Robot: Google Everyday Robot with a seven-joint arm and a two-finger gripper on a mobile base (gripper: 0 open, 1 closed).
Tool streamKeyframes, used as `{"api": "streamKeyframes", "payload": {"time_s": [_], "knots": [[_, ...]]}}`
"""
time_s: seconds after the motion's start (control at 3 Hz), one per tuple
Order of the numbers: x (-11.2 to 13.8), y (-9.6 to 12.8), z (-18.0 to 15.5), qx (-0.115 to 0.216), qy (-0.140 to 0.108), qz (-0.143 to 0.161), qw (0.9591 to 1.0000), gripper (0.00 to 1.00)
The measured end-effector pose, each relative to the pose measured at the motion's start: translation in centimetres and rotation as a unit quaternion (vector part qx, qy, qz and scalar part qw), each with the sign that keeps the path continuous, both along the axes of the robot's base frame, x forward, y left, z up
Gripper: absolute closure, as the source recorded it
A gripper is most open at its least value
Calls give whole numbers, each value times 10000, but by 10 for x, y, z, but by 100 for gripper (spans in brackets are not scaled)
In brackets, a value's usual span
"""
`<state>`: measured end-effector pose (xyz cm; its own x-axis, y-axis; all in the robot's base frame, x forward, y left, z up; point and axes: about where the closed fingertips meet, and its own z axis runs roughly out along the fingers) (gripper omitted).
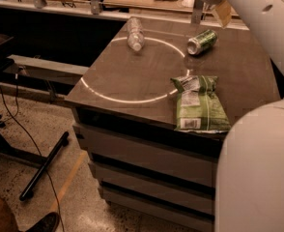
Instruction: Place green can upright
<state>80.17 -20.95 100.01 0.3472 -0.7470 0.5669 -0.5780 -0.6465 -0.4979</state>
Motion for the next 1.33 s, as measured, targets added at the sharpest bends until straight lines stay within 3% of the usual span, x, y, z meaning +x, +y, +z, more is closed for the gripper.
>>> {"api": "streamKeyframes", "payload": {"time_s": [0.67,1.0,1.33], "knots": [[59,-20,-15,-820,2,-217,9964,0],[69,-45,-25,-1079,47,-451,9931,0],[63,-76,-33,-1093,207,-667,9915,0]]}}
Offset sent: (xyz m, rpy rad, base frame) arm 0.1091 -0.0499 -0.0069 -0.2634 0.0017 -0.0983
